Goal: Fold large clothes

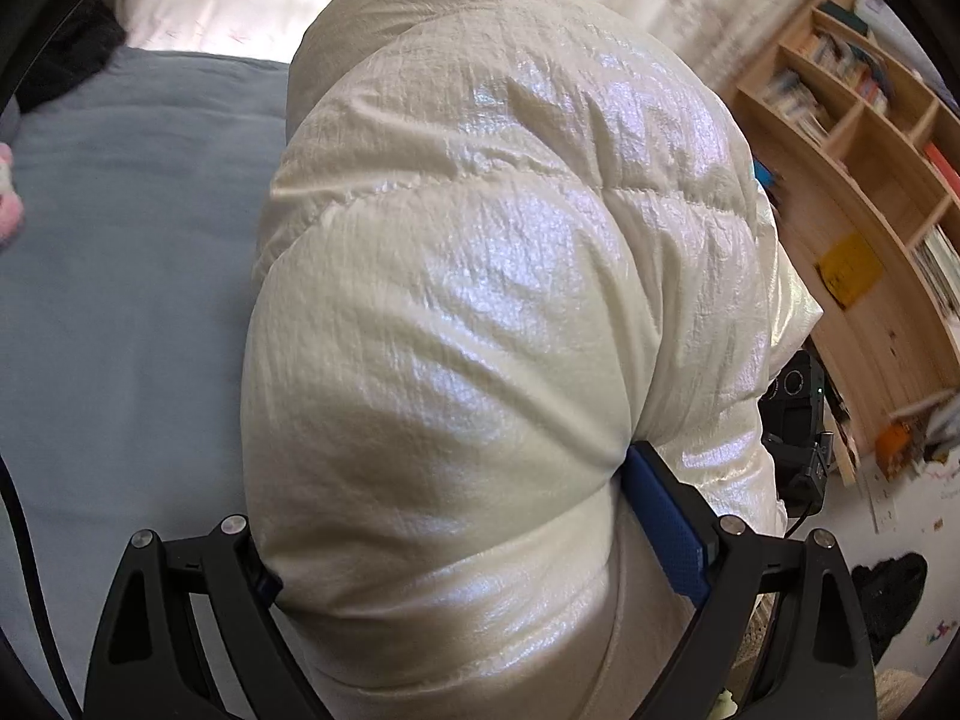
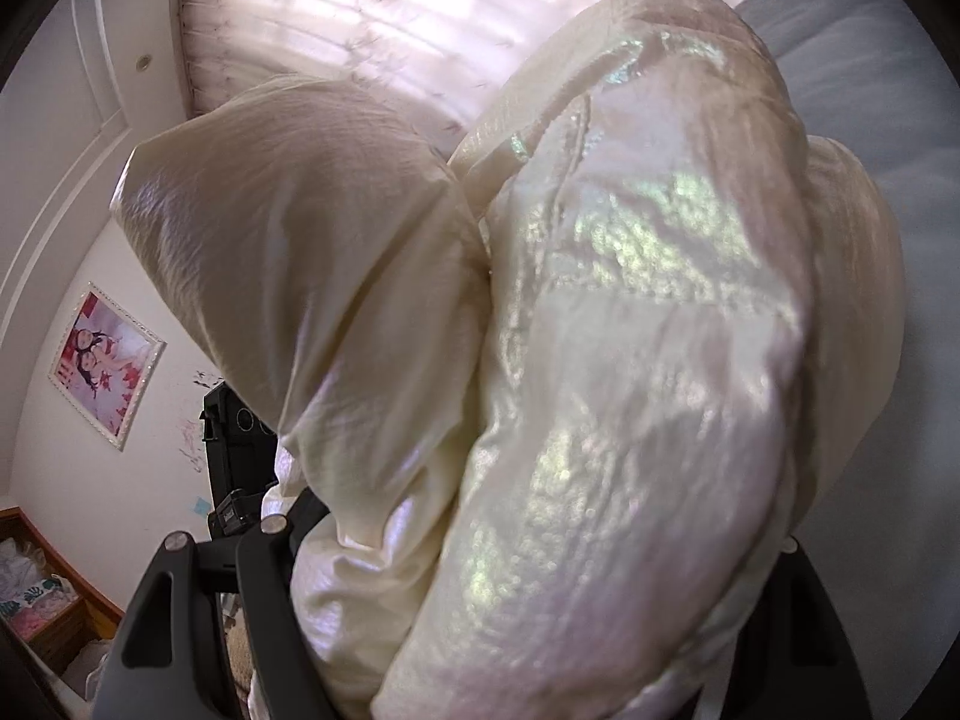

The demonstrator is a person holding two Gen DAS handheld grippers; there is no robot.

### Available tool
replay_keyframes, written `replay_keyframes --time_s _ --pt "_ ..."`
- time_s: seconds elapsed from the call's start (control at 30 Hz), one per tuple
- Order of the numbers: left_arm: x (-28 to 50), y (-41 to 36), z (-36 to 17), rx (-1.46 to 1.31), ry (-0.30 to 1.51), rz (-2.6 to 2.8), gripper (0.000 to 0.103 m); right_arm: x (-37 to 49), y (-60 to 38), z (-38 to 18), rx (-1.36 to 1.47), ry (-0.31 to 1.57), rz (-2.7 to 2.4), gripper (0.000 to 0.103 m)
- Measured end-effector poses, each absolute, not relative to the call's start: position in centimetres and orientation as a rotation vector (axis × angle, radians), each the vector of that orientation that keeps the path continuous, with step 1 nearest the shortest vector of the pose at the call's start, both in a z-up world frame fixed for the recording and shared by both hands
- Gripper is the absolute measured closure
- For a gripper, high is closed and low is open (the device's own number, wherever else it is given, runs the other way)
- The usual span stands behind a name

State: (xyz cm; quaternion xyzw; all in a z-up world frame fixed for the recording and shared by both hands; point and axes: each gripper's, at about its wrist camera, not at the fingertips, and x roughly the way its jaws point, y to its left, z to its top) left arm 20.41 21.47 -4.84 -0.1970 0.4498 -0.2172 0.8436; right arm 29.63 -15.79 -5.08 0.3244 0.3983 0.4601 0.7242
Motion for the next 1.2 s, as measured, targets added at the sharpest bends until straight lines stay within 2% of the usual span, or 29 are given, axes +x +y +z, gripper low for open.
replay_keyframes --time_s 0.23,0.37,0.5,0.63,0.73,0.77,0.93,1.0,1.2 --pt "26.7 32.5 -7.1 -0.398 0.951 -0.413 0.010 39.1 -6.2 -9.0 0.744 0.900 1.029 0.028" --pt "30.4 37.2 -10.8 -0.403 0.940 -0.420 0.010 43.1 -3.3 -12.3 0.753 0.902 1.014 0.028" --pt "33.7 37.6 -15.4 -0.446 0.951 -0.431 0.010 46.1 -4.6 -16.1 0.744 0.911 0.970 0.028" --pt "35.5 37.0 -19.7 -0.470 0.995 -0.422 0.010 48.3 -1.9 -20.6 0.713 0.963 0.911 0.028" --pt "36.1 37.6 -23.3 -0.498 1.024 -0.416 0.005 49.9 -0.9 -24.1 0.695 0.987 0.875 0.024" --pt "35.7 38.2 -24.0 -0.502 1.007 -0.404 0.000 49.9 -1.0 -24.9 0.709 0.970 0.880 0.022" --pt "34.2 38.7 -24.0 -0.491 0.966 -0.389 0.000 49.5 -1.6 -26.5 0.703 0.954 0.884 0.016" --pt "34.6 38.6 -21.7 -0.463 0.959 -0.367 0.000 48.4 -2.2 -25.8 0.709 0.963 0.877 0.016" --pt "34.4 37.5 -18.7 -0.444 0.932 -0.298 0.000 50.1 4.5 -22.0 0.767 0.947 0.849 0.016"
